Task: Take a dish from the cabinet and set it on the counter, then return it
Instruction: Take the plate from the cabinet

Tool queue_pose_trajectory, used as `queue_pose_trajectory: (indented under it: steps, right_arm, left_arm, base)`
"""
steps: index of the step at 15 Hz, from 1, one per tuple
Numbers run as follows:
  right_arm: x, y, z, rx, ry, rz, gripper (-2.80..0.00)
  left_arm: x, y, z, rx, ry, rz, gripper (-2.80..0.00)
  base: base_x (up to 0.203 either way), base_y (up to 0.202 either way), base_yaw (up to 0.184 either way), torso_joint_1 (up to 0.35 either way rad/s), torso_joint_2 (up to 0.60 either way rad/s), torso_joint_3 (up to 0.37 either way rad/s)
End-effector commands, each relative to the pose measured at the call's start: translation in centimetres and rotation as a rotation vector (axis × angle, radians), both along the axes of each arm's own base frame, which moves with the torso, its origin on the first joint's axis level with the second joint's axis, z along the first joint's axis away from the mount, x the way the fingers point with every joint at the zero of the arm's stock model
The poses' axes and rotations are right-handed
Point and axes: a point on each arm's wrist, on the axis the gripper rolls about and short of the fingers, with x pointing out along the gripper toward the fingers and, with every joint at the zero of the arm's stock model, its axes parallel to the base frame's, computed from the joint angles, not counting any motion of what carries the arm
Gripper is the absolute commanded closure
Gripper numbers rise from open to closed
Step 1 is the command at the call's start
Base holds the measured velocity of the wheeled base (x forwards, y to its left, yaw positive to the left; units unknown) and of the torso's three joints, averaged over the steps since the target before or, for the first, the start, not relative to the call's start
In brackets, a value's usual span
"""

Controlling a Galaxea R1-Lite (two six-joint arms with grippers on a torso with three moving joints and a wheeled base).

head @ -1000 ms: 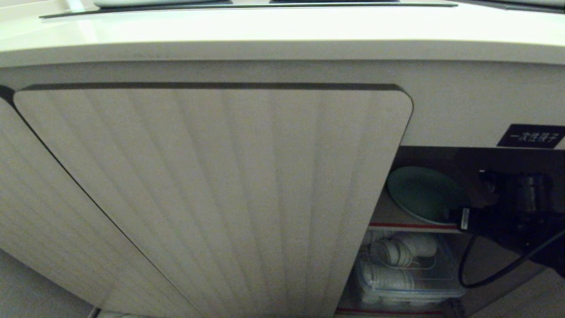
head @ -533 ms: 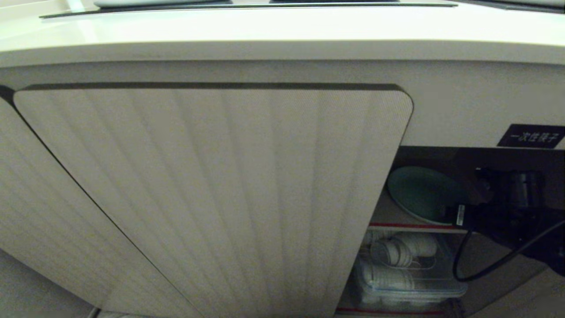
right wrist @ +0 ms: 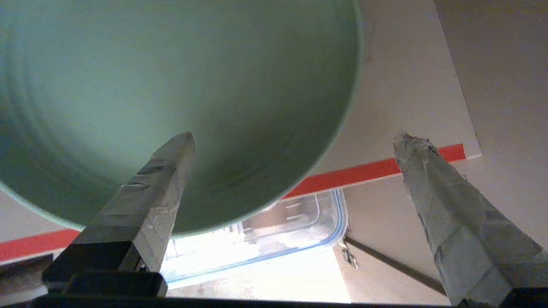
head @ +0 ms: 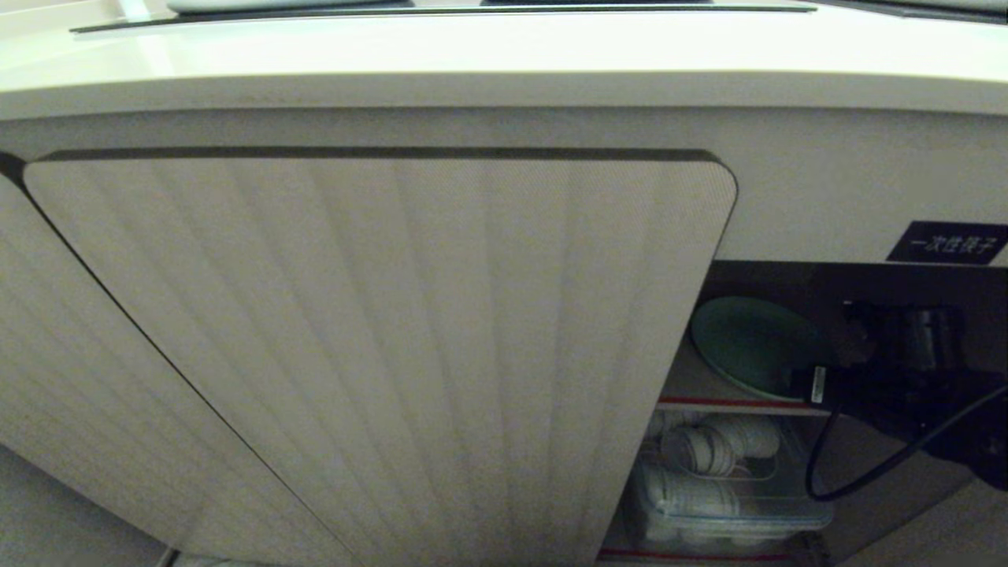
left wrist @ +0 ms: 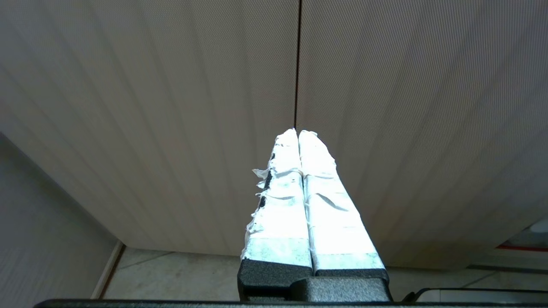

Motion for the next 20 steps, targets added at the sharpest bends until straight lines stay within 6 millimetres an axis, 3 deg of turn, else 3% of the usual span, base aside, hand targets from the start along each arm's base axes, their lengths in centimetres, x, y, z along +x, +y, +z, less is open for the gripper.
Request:
queue_pose_trajectory:
  steps: [1, 20]
  right_arm:
    - [-0.05, 0.0, -0.08, -0.001, 0.009, -0.002, -2.8]
    - [0.11, -0.08, -0.95, 0.003, 0.017, -0.009, -2.8]
  left_arm:
    - [0.0, 0.0, 0.0, -0.001, 0.0, 0.001, 0.0]
    - [0.0, 0.0, 0.0, -0.001, 0.0, 0.001, 0.0]
  base:
    - [0.0, 0.0, 0.0, 0.0, 0.0, 0.0]
    - [0.0, 0.0, 0.0, 0.0, 0.0, 0.0]
